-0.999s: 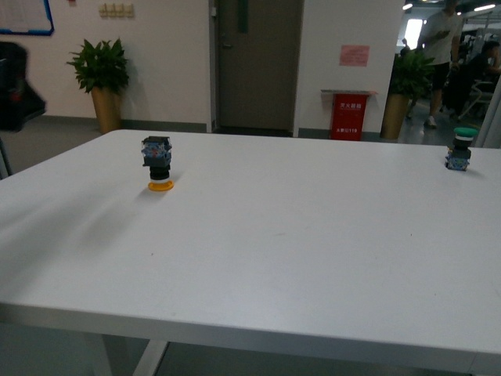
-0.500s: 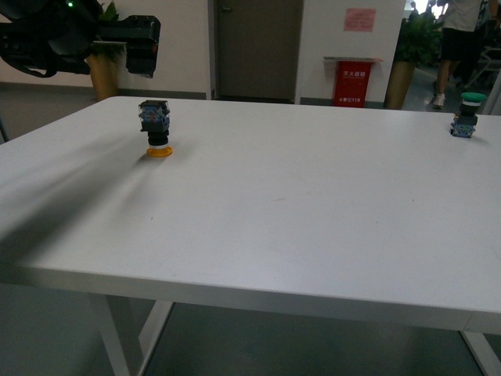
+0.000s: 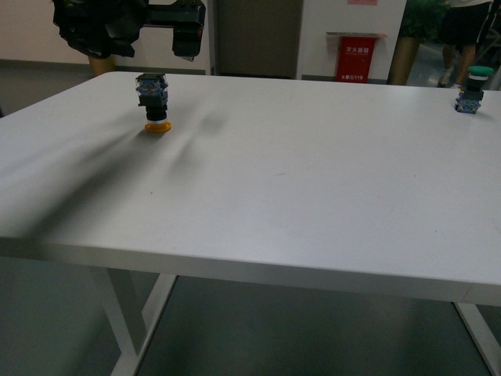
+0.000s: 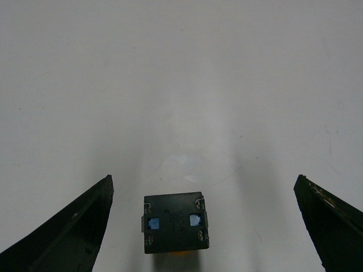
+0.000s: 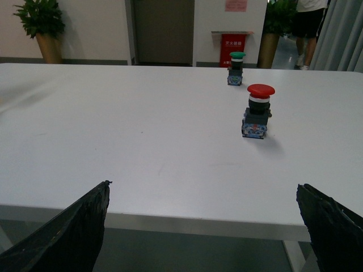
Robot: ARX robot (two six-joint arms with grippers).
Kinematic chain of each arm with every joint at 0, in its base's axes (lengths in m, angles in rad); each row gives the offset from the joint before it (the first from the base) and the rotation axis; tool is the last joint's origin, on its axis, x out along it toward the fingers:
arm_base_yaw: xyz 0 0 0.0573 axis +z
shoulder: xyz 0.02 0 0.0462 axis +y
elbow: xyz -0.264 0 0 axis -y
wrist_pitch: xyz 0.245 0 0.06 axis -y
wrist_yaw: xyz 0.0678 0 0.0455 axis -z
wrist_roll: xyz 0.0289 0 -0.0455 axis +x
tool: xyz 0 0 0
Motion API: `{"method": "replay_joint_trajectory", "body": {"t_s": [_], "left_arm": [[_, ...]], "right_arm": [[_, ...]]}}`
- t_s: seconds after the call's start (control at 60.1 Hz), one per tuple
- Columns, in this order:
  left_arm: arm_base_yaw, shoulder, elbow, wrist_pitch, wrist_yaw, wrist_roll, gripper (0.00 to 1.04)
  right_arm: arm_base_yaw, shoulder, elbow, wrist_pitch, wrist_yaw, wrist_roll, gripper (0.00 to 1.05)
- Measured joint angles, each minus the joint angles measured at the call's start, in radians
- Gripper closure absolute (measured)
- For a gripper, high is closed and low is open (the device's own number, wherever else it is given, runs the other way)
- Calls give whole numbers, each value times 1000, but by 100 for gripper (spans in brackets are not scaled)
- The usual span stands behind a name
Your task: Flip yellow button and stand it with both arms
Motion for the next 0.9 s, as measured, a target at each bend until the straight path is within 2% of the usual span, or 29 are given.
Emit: {"method": "replay_joint_trajectory", "body": {"t_s": [0.783, 0.899], "left_arm": [[3, 70, -8, 19, -11, 3, 6], [1, 71, -8, 24, -11, 5, 23]], "right_arm": [[0, 0, 0, 0, 0, 0, 7], [0, 0, 0, 0, 0, 0, 7]]}}
